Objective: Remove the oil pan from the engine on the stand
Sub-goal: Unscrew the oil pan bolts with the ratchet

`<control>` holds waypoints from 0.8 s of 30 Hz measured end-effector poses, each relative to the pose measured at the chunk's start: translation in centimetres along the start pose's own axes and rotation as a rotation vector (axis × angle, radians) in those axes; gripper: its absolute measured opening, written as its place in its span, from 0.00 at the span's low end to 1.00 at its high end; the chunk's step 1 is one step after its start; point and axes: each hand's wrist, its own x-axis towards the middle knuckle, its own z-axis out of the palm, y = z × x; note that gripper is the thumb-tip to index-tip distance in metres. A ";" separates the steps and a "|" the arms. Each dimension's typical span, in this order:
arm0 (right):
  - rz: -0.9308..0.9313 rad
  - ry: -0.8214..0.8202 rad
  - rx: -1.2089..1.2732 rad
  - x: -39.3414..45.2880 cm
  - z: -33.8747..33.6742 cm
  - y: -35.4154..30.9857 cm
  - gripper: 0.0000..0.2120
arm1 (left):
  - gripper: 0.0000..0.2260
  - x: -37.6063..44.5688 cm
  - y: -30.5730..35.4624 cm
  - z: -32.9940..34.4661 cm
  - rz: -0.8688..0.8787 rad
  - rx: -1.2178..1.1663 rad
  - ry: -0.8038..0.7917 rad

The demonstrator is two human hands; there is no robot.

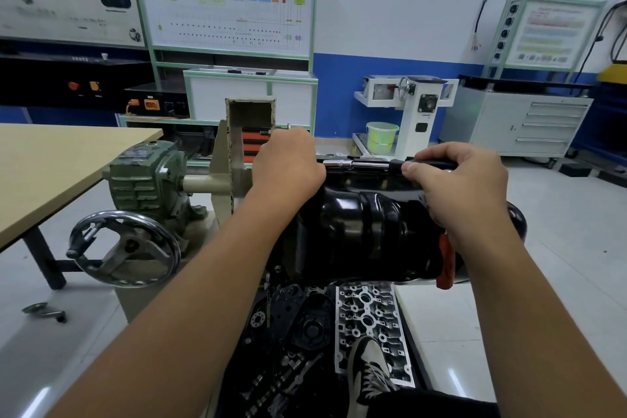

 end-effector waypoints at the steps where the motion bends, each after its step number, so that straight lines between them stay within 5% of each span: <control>1: -0.002 -0.001 -0.004 0.0 0.0 0.0 0.06 | 0.09 0.0 0.0 0.1 0.000 0.005 0.005; 6: 0.017 -0.001 0.002 0.0 0.0 0.1 0.06 | 0.12 -0.3 -0.3 0.4 -0.011 -0.015 0.048; 14: 0.039 0.009 0.019 0.2 0.1 0.1 0.07 | 0.04 -0.2 -0.3 0.0 -0.038 -0.002 -0.008; 18: 0.029 0.013 0.003 0.1 0.0 0.0 0.06 | 0.09 -0.3 -0.4 0.1 -0.060 -0.011 -0.006; 24: 0.013 -0.005 -0.034 0.1 0.0 -0.1 0.05 | 0.02 0.1 0.0 0.2 -0.013 0.026 -0.017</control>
